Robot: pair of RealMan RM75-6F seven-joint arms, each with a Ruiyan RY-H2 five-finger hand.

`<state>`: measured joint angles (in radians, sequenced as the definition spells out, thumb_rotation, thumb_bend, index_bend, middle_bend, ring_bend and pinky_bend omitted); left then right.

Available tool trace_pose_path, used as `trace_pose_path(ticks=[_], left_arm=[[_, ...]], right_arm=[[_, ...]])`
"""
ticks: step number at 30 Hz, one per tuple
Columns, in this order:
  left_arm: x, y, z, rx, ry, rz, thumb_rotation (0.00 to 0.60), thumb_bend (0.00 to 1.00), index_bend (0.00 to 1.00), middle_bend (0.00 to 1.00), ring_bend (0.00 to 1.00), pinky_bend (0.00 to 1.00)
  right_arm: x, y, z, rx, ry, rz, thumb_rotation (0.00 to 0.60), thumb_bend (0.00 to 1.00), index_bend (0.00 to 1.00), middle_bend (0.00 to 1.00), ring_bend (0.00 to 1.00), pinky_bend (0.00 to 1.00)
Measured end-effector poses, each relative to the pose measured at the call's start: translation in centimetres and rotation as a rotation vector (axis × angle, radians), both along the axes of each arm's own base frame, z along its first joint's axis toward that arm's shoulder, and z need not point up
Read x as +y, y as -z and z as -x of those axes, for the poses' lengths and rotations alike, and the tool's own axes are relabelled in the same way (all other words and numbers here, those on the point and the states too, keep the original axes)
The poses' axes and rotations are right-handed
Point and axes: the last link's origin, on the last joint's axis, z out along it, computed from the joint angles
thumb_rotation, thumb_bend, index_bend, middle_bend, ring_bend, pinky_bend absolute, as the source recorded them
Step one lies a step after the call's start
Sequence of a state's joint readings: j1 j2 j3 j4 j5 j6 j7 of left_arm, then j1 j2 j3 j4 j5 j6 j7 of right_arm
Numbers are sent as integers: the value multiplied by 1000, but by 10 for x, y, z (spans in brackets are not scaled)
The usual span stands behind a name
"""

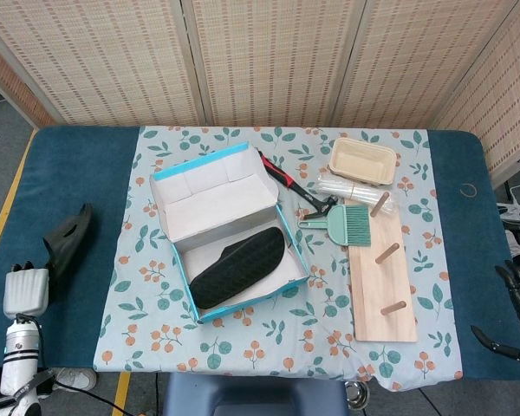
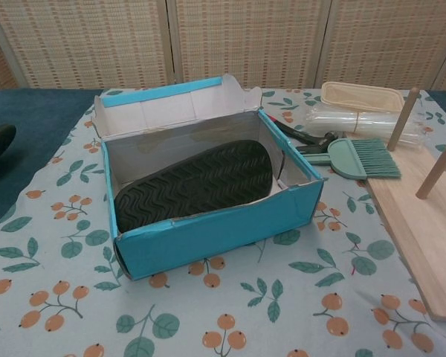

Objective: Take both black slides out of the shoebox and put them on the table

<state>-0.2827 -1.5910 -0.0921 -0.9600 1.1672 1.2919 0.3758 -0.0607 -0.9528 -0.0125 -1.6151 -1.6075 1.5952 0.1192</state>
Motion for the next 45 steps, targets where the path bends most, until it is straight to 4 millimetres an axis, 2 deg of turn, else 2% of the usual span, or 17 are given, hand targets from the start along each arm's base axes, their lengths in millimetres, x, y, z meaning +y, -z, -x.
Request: trace_pose_path(ticks=[2, 6, 15, 21, 27, 33, 36, 39, 43, 45], left_arm=[[-2, 2, -5, -34, -5, 2, 600, 416, 0, 3, 77, 288], [-8, 4, -16, -104, -12, 10, 600, 390, 0, 0, 5, 226], [-26, -9, -44, -252, -54, 68, 600, 347, 0, 0, 0, 175], [-32, -17, -44, -309, -111, 98, 600, 328, 0, 0, 0, 160], [-28, -17, -41, -364, -105, 60, 600, 291, 0, 0, 0, 123], [-26, -18, -46, -567, -84, 28, 600, 286, 0, 0, 0, 111], [-26, -19, -66, -700, -39, 40, 600, 303, 0, 0, 0, 104], [-24, -20, -96, -864, 10, 74, 600, 314, 0, 0, 0, 130], [-13, -20, -151, -1084, 66, 188, 600, 315, 0, 0, 0, 141], [-4, -18, -174, -1121, 94, 252, 600, 312, 0, 0, 0, 152]], right_arm=[[0, 0, 0, -1, 0, 0, 383, 149, 0, 0, 0, 0], [1, 1, -1, 2, 1, -5, 384, 149, 0, 0, 0, 0], [1, 1, -1, 5, 1, -7, 385, 149, 0, 0, 0, 0], [2, 1, -2, 6, 1, -9, 384, 149, 0, 0, 0, 0], [2, 1, -2, 6, 2, -6, 383, 149, 0, 0, 0, 0], [2, 1, -1, 8, 7, -7, 384, 149, 0, 0, 0, 0], [1, 2, -1, 7, 7, -6, 384, 149, 0, 0, 0, 0], [0, 4, -2, 8, 2, -14, 382, 149, 0, 0, 0, 0], [0, 5, -3, 7, -3, -24, 381, 149, 0, 0, 0, 0], [0, 6, -3, 7, -1, -27, 381, 149, 0, 0, 0, 0]])
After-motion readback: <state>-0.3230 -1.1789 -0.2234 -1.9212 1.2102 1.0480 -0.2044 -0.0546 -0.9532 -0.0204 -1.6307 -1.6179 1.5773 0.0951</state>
